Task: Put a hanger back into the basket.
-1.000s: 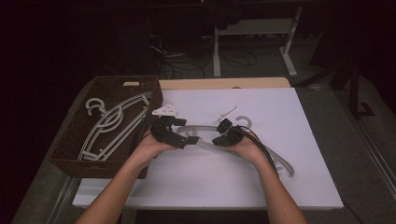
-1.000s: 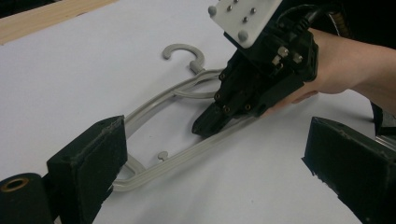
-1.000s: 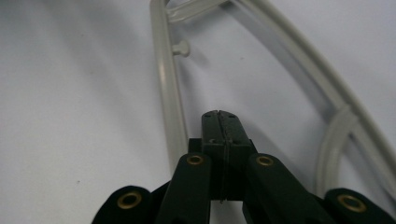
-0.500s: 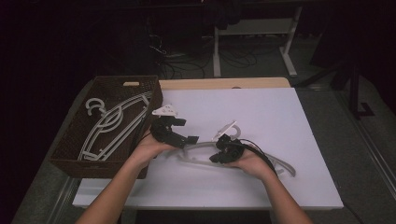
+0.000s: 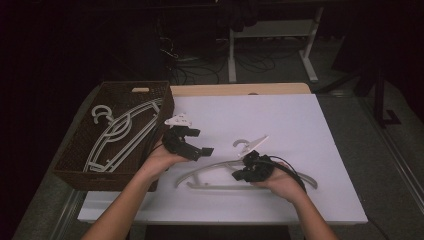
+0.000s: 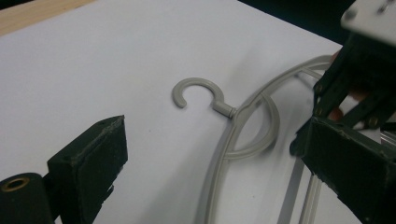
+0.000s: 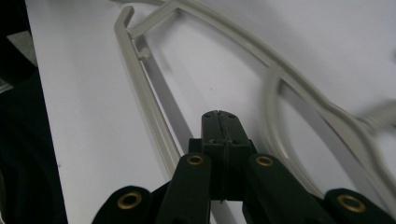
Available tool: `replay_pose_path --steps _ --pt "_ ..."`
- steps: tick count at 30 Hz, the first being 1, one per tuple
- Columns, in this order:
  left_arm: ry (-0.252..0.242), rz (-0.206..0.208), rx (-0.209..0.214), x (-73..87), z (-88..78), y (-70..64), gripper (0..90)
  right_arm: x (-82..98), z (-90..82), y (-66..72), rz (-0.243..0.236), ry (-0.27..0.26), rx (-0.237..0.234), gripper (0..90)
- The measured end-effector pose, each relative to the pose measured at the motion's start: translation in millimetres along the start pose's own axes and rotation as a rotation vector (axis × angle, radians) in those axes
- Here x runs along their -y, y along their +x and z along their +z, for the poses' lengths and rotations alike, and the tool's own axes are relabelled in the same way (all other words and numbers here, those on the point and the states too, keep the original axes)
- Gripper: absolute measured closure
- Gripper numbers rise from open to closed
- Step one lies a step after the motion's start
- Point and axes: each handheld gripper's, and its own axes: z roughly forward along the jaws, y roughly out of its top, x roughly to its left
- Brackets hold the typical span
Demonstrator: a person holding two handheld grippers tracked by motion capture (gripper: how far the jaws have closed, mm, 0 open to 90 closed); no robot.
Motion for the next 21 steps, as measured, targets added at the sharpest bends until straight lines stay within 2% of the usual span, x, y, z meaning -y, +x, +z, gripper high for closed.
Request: replay_pose_path --steps 5,12,16,21 --pt "0.015 0.005 0.009 2.0 4.9 -3.4 5.7 22.3 -28.7 -7.0 0.048 -0.032 0.061 89.0" --pt "0.038 0.008 0.018 5.5 13.1 -5.5 5.7 62.3 -64.7 -14.3 0.127 -0.056 0.131 89.0" --pt "0.051 0.008 0.022 7.3 16.9 -6.7 5.7 80.2 -76.4 -16.4 0.157 -0.058 0.160 89.0" --pt "0.058 0.008 0.024 9.0 18.7 -5.8 5.7 93.8 -85.3 -17.8 0.188 -0.059 0.177 89.0"
